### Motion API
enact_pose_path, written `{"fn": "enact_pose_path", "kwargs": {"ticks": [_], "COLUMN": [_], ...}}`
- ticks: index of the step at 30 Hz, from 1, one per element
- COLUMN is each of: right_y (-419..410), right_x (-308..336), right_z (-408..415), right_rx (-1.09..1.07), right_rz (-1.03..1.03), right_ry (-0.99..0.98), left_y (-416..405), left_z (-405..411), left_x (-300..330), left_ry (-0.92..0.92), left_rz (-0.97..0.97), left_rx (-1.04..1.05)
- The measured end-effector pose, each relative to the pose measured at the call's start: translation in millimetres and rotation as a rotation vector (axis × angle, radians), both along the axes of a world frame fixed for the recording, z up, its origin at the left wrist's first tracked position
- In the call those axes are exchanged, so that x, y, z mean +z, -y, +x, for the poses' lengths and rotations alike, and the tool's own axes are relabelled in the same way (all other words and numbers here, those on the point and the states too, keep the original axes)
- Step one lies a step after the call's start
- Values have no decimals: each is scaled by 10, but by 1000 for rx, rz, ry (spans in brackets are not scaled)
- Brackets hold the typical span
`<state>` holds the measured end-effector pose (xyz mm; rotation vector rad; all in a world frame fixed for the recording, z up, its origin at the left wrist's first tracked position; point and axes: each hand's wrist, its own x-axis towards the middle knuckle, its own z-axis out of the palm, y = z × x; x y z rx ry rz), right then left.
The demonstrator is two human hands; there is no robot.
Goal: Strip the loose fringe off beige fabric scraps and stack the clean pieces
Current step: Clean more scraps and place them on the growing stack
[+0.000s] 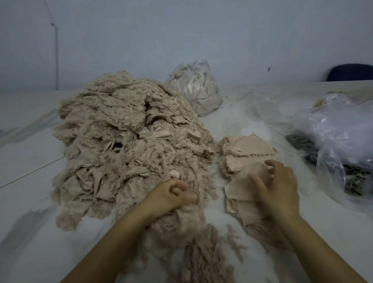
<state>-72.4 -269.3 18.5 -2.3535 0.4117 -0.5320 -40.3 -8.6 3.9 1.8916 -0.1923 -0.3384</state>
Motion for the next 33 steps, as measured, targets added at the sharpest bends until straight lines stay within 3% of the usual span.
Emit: {"fn": "enact_pose_path", "kwargs": {"ticks": [2, 5, 7, 9, 13, 15, 18, 20, 24, 25, 28, 31, 33], "right_y": [-197, -656, -851, -937, -929, -938, -994, -1010, -905, -882, -877, -931, -928], "right_x": [33, -59, -217, -303, -331, -317, -333, -341, -296, -285, -245, -227, -222], "right_z": [-108, -260, -273, -215, -108, -76, -31, -28, -37, -34, -53, -79, -72], "right_rx": [127, 488, 614, 595, 488, 531, 654, 678, 543, 524, 567, 600, 522], "right_rz": [51, 309, 217, 102, 245, 208, -46, -104, 276, 378, 443, 460, 496], "right_ry": [104, -256, -447, -371, -100, -84, -242, -242, -85, -61, -25, 26, 69], "left_y": [0, 34, 29, -37, -213, -213, -148, -157, -382, -412, -272, -12, 55], "left_z": [17, 29, 13, -12, 5, 12, 1, 20, 130, 144, 64, -23, -50], "left_x": [24, 51, 42, 40, -18, -32, -10, 6, -63, -65, 39, 88, 34], "left_ry": [-2, 74, 111, 134, 288, 316, 378, 420, 450, 435, 509, 378, 363], "left_rz": [-39, -81, -84, -2, 544, 517, 360, 339, 719, 730, 376, 291, 259], "left_rx": [-17, 127, 110, -33, -291, -268, -245, -194, -80, -18, 134, -174, -238]}}
